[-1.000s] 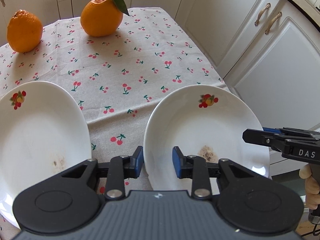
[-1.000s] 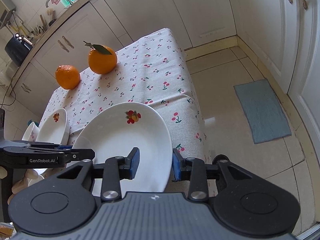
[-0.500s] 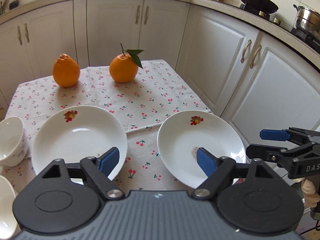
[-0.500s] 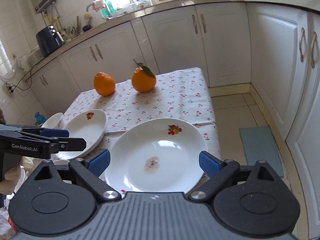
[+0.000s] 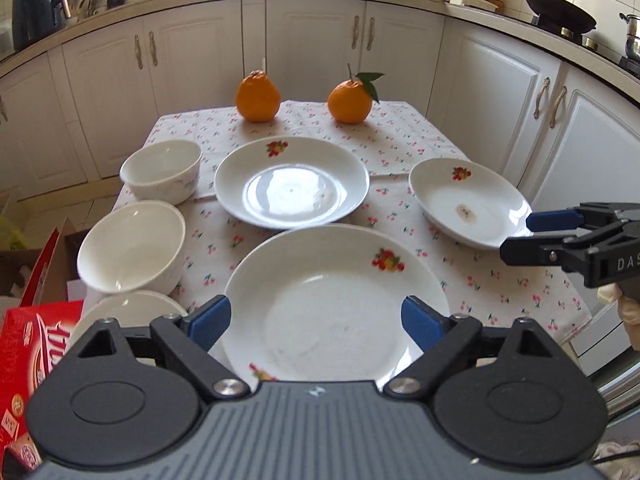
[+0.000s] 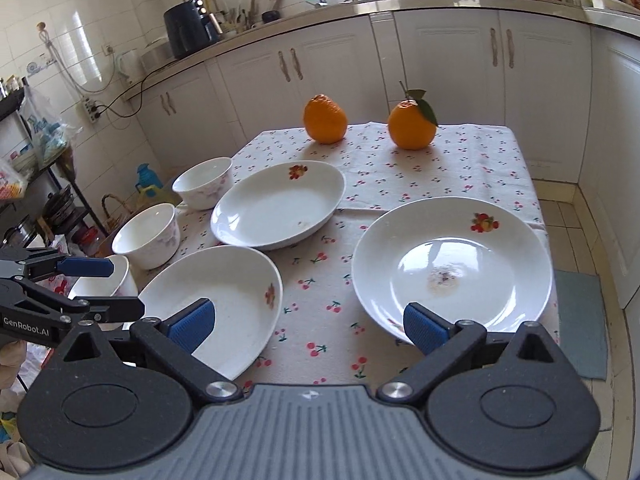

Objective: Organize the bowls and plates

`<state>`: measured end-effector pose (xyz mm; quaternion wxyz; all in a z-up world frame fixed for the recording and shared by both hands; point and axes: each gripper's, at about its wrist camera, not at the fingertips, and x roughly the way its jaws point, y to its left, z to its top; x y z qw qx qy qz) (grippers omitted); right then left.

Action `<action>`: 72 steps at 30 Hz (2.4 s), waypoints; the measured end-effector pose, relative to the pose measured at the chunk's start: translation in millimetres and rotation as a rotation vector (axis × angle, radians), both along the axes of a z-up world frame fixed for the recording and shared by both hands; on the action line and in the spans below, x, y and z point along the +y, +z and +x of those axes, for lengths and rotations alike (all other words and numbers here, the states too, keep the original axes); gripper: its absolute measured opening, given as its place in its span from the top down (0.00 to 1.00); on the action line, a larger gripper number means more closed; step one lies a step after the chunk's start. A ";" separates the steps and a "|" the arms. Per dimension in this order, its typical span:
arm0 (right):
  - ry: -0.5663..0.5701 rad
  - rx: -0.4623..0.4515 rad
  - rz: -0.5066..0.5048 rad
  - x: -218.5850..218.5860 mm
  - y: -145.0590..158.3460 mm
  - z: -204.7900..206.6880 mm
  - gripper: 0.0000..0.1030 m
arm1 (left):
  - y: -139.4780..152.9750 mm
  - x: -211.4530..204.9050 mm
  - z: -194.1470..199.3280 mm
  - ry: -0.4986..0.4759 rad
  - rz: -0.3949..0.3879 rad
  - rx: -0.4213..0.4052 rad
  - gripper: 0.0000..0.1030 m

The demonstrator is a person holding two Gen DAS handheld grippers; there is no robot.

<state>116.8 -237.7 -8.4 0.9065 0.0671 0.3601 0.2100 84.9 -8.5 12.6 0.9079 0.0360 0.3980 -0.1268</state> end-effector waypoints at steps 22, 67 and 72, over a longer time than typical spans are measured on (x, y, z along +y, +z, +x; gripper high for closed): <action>0.168 0.096 -0.044 49.0 -20.8 12.0 0.12 | -35.5 24.9 -15.1 0.030 -0.054 0.144 0.26; 0.362 0.296 -0.003 69.1 -59.3 131.3 0.83 | -55.5 34.2 12.5 0.209 -0.156 0.266 0.76; 0.356 0.295 -0.006 66.2 -58.3 128.1 0.83 | -55.1 35.7 12.9 0.211 -0.166 0.268 0.77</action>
